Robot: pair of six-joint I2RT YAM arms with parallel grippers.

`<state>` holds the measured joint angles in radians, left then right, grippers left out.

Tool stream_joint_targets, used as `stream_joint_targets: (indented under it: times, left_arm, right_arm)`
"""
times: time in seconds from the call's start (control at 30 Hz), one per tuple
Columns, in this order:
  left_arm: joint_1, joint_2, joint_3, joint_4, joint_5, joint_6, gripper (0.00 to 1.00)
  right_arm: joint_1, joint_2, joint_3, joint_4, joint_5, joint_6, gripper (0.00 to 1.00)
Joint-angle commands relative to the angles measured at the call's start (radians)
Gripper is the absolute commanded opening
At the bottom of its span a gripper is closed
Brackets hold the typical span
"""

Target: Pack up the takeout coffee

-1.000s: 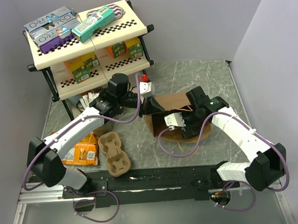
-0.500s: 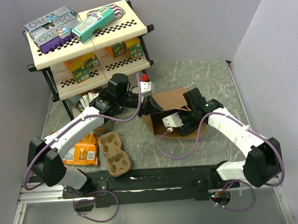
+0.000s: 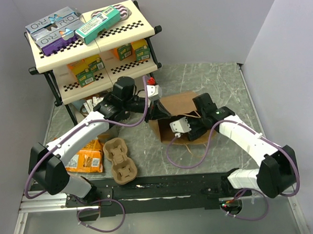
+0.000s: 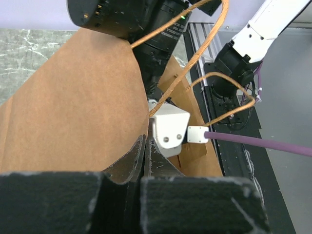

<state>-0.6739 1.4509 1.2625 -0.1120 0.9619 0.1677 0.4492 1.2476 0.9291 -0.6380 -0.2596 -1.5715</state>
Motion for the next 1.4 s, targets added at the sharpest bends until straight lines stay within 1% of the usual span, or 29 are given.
stream_joint_targets:
  times: [0.0, 0.1, 0.17, 0.27, 0.3, 0.47, 0.67, 0.77, 0.83, 1.13, 1.23, 1.3, 1.33, 1.37]
  left_arm:
    - [-0.007, -0.026, 0.015, 0.043, 0.077, -0.005, 0.01]
    - [-0.007, -0.027, 0.018, 0.038, 0.075, -0.002, 0.01]
    - [-0.007, -0.027, 0.018, 0.037, 0.075, 0.0, 0.01]
    - [-0.006, -0.03, 0.017, 0.038, 0.07, 0.0, 0.01]
    - [-0.007, -0.03, 0.017, 0.043, 0.069, -0.002, 0.01]
    - [-0.006, -0.029, 0.011, 0.048, 0.064, -0.008, 0.01]
    - [-0.007, -0.021, 0.02, 0.043, 0.064, -0.002, 0.01]
    - [-0.007, -0.018, 0.021, 0.041, 0.063, 0.003, 0.01]
    - [-0.006, -0.018, 0.021, 0.04, 0.061, 0.003, 0.01]
    - [-0.007, -0.02, 0.014, 0.048, 0.054, 0.001, 0.01]
    - [-0.007, -0.02, 0.011, 0.046, 0.055, 0.004, 0.01]
    - [-0.007, -0.017, 0.012, 0.041, 0.051, 0.009, 0.01]
    - [-0.007, -0.018, 0.014, 0.038, 0.052, 0.01, 0.01]
    - [-0.007, -0.017, 0.014, 0.035, 0.051, 0.013, 0.01]
  right_arm:
    - [0.005, 0.068, 0.085, -0.08, -0.039, 0.062, 1.0]
    - [0.006, 0.122, 0.149, -0.184, -0.079, 0.079, 1.0]
    - [0.005, 0.147, 0.183, -0.218, -0.092, 0.08, 1.0]
    - [0.008, 0.145, 0.179, -0.18, -0.055, 0.12, 0.91]
    - [0.009, 0.135, 0.172, -0.131, -0.046, 0.137, 0.88]
    - [0.009, 0.075, 0.12, -0.048, -0.033, 0.156, 0.82]
    - [0.006, 0.053, 0.132, -0.058, -0.047, 0.2, 0.7]
    - [0.006, 0.046, 0.151, -0.078, -0.056, 0.228, 0.59]
    - [0.005, 0.038, 0.162, -0.089, -0.063, 0.237, 0.57]
    - [0.005, -0.023, 0.163, -0.074, -0.064, 0.252, 0.54]
    - [0.003, -0.024, 0.171, -0.098, -0.07, 0.258, 0.53]
    - [0.003, -0.017, 0.188, -0.136, -0.081, 0.255, 0.59]
    - [-0.003, -0.017, 0.192, -0.144, -0.104, 0.269, 0.76]
    - [-0.003, -0.016, 0.198, -0.163, -0.109, 0.263, 0.83]
